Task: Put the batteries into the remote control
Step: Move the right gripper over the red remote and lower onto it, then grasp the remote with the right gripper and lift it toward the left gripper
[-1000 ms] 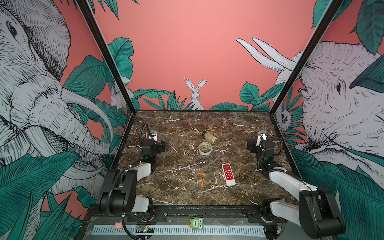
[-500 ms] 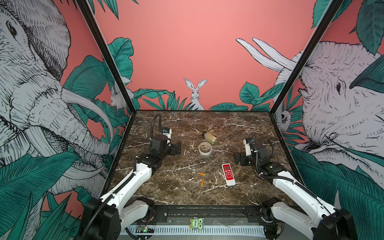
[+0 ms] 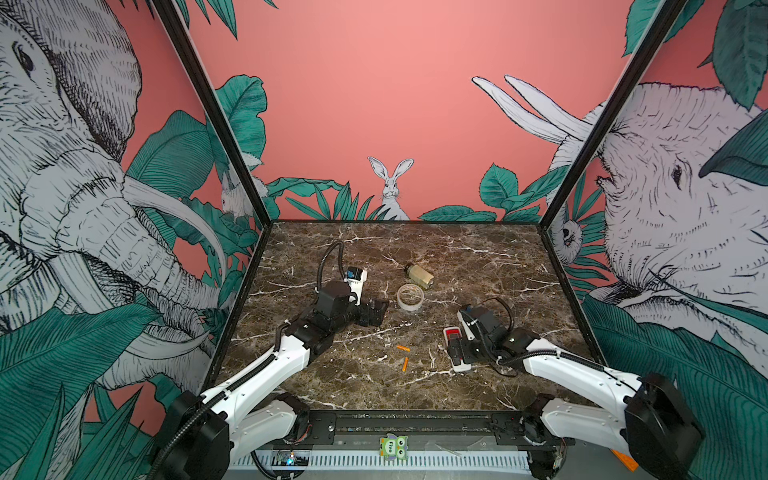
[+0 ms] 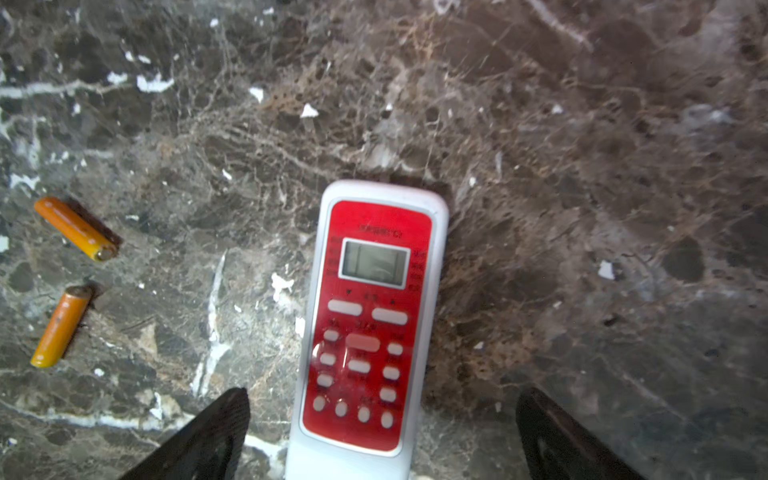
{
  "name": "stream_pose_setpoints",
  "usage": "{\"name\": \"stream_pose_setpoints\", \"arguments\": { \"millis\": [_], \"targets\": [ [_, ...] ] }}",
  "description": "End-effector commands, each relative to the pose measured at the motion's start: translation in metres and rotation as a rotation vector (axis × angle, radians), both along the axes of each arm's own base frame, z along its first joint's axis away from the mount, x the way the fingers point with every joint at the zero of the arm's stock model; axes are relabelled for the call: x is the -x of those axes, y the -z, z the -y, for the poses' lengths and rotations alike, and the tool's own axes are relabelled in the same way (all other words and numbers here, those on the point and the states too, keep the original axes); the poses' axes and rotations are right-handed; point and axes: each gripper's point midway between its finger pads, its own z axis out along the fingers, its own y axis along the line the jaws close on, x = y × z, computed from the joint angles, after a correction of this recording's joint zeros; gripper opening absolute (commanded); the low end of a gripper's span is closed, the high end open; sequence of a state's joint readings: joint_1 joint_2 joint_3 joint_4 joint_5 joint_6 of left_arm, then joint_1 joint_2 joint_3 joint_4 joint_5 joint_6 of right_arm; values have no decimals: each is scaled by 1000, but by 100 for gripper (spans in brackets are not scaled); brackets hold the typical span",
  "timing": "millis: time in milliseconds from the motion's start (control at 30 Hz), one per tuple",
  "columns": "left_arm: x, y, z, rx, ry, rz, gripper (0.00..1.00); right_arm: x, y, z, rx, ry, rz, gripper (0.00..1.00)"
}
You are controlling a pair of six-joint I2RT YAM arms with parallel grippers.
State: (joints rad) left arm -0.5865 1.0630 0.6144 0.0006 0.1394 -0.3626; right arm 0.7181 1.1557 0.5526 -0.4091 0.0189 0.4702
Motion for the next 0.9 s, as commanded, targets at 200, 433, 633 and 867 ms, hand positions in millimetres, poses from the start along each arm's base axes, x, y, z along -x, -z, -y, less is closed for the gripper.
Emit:
{"name": "stream_pose_setpoints", "arguments": {
  "millis": [200,433,633,867],
  "targets": [
    [0,-9,9,48,19,25,100,17,7,2,105,-10,-28,99],
    [1,-13,9,50,21,35,100,17,16,1,142,-3,-25,98],
    [3,-10,5,43,7,34,99,18,24,1,155,-5,-35,90],
    [4,-9,3,43,0,38,100,20,29,-3,145,-13,-43,75]
  ]
}}
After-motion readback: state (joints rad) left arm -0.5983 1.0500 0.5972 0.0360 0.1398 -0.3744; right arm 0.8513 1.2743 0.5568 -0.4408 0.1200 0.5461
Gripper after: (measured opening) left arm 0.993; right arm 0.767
